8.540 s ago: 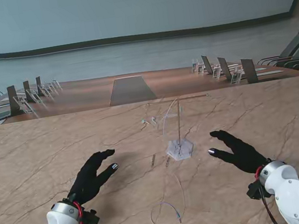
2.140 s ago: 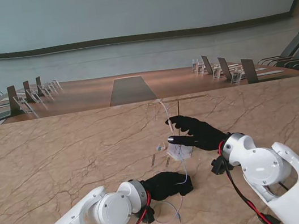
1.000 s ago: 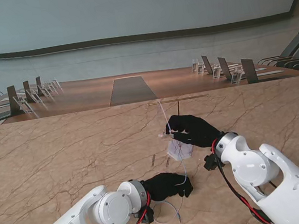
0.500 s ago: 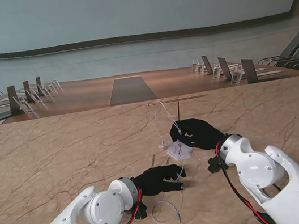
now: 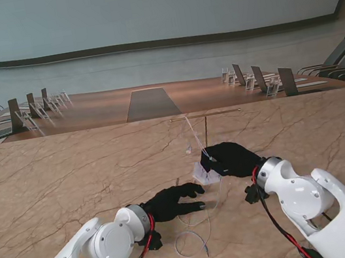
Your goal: Take the wired earphone off the rack, coil the cable and place them on the table
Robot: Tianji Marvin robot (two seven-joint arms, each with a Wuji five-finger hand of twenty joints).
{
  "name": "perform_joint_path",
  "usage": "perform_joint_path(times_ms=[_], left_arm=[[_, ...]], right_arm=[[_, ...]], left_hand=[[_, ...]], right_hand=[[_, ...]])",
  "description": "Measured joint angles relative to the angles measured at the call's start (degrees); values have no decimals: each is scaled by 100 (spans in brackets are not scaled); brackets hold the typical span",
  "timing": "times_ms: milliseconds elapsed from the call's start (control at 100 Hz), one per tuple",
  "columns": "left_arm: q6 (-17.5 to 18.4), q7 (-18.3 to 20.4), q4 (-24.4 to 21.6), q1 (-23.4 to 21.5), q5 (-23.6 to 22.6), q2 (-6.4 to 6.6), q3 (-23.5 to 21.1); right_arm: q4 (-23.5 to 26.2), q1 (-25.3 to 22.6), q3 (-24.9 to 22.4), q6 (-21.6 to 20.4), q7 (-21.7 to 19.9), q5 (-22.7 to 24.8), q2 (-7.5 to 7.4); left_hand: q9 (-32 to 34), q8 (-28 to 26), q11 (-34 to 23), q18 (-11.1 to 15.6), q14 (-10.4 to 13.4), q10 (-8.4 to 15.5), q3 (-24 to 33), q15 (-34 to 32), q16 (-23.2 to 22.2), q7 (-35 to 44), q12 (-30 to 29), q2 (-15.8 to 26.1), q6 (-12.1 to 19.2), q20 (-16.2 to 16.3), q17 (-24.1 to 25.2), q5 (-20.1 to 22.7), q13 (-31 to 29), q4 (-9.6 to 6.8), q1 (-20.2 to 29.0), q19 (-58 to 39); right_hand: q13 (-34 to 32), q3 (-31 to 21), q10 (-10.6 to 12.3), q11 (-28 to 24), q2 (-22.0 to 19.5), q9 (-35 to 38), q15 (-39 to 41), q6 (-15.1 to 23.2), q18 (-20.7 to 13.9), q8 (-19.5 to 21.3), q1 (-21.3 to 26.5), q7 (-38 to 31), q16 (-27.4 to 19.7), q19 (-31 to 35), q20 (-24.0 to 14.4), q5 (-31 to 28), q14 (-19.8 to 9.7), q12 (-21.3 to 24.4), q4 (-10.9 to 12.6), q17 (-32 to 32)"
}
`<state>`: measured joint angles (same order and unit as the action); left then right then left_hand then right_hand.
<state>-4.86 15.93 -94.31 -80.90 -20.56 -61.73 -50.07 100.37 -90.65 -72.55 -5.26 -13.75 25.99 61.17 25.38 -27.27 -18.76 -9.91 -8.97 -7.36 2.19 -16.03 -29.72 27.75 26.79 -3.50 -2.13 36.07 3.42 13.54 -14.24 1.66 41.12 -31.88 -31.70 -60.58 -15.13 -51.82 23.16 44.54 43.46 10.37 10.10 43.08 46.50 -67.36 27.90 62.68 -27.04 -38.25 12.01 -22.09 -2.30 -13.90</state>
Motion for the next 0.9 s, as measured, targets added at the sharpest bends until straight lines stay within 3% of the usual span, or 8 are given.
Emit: perform_joint_path(times_ms=[160, 410, 660, 900], left_arm=[[26, -67, -39, -52, 80, -5, -125], [23, 26, -90, -39, 198, -4, -216], [36, -104, -71, -12, 351, -26, -225], [43, -178, 49, 111, 856, -103, -196]], right_arm=[[61, -52, -28, -11, -193, 7, -38], [181, -202, -85, -9, -378, 29, -87], [265, -393, -168, -10, -475, 143, -120], [283, -497, -170, 27, -568, 215, -149]], left_hand=[[0, 6, 52, 0, 1, 0, -9, 60, 60, -11, -25, 119, -2, -1, 1, -1, 0, 0, -37, 67], [2, 72, 122, 3, 2, 0, -87, 124, 135, -110, -72, 237, -75, -26, 1, 3, 1, 0, -36, 158], [2, 134, 293, 3, 7, 0, -201, 236, 228, -157, -261, 362, -106, -54, 1, 12, 1, 0, -47, 259], [2, 356, 428, 4, 70, 0, -289, 504, 492, -409, -494, 619, -260, -150, 20, 72, 79, 0, -534, 585]], right_hand=[[-353, -238, -83, -611, 216, 231, 528, -106, 251, -111, 5, -110, 277, 493, -188, -88, 130, -227, -2, -234], [-566, -325, -145, -1251, 216, 387, 1182, -107, 428, -62, 1, -247, 532, 1044, -474, -150, 235, -562, -2, -378], [-577, -325, -150, -1414, 216, 404, 1395, -78, 444, 6, -1, -285, 580, 1188, -597, -157, 242, -636, 159, -404], [-624, -325, -158, -1552, 216, 451, 1537, -42, 502, 80, -2, -324, 595, 1315, -669, -164, 263, -709, 163, -437]])
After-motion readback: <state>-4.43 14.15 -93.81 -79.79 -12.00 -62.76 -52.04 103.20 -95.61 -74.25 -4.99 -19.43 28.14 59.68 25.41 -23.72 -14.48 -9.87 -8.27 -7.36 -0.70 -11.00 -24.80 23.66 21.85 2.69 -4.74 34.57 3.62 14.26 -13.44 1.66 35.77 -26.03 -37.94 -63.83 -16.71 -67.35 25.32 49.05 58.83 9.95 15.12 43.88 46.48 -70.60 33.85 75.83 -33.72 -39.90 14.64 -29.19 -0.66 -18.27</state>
